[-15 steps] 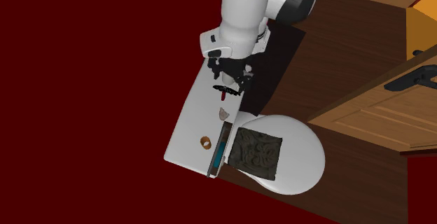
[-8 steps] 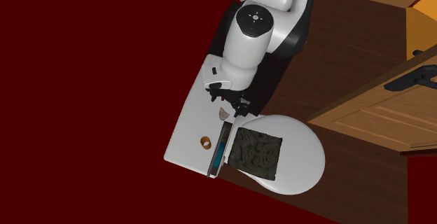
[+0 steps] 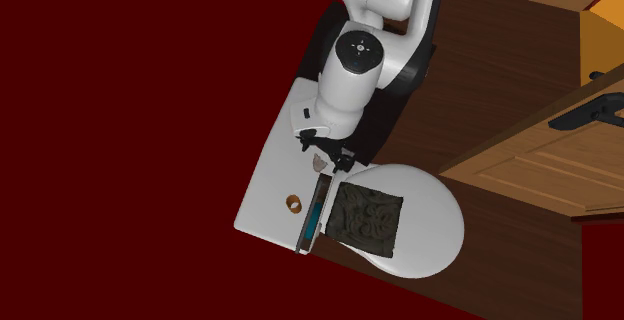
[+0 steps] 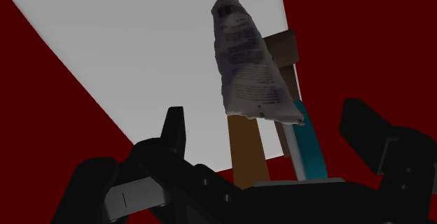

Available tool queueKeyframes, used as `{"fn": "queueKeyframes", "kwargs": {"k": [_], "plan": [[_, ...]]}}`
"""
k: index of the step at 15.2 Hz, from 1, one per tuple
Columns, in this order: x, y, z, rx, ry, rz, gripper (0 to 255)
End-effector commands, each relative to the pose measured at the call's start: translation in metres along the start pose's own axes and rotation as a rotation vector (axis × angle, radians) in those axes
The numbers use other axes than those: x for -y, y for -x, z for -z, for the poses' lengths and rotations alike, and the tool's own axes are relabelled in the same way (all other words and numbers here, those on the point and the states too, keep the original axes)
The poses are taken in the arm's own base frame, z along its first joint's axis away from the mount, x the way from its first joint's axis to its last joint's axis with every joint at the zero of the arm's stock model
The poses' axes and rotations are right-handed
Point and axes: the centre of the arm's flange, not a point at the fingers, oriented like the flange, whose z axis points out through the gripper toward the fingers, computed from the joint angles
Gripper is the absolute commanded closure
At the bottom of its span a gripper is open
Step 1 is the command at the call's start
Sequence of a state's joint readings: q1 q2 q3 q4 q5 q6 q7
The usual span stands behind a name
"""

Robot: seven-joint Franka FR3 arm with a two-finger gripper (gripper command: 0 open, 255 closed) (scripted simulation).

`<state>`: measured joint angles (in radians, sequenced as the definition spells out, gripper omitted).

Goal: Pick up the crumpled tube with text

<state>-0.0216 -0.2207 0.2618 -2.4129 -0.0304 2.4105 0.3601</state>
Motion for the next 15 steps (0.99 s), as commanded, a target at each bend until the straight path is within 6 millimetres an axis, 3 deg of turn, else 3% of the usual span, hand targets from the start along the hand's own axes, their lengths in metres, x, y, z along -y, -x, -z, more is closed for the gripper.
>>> {"fn": "queueKeyframes", "kwargs": {"k": [1, 10, 15], "plan": [[0.000, 0.001, -0.001, -0.001, 0.000, 0.000, 255], [0.000, 0.001, -0.002, -0.001, 0.000, 0.000, 255], [0.000, -0.005, 0.024, -0.001, 0.000, 0.000, 255]]}}
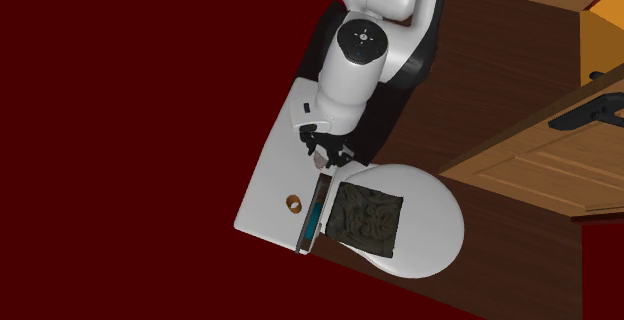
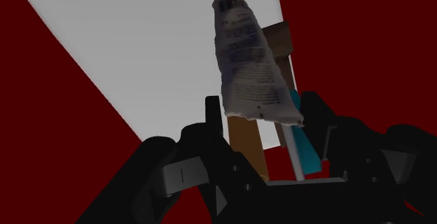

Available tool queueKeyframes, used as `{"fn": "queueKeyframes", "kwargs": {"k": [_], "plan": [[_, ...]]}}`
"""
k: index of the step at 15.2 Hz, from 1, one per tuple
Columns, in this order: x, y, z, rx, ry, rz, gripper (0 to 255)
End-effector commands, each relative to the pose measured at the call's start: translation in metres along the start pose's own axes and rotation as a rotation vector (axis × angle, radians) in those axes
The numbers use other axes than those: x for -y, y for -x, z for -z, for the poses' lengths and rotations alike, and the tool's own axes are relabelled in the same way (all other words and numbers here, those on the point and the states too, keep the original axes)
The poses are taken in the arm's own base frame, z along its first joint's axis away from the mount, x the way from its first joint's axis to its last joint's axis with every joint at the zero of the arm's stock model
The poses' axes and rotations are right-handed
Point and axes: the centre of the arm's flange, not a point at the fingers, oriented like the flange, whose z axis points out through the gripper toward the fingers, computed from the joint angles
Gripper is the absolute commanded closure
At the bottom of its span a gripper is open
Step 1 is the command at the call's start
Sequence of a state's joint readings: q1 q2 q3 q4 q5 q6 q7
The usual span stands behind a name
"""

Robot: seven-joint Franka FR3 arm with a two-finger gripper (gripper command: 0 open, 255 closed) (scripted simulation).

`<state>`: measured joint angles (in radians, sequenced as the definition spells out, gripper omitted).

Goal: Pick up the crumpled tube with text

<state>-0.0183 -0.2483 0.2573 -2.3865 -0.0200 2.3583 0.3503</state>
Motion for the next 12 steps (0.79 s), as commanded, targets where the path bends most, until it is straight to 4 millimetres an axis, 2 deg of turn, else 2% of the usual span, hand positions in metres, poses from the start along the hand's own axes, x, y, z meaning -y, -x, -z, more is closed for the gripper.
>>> {"fn": "queueKeyframes", "kwargs": {"k": [1, 10, 12], "plan": [[0.000, -0.003, 0.009, 0.000, 0.000, 0.000, 255], [0.000, -0.013, 0.056, 0.000, 0.000, 0.000, 255], [0.000, -0.013, 0.057, 0.000, 0.000, 0.000, 255]]}}
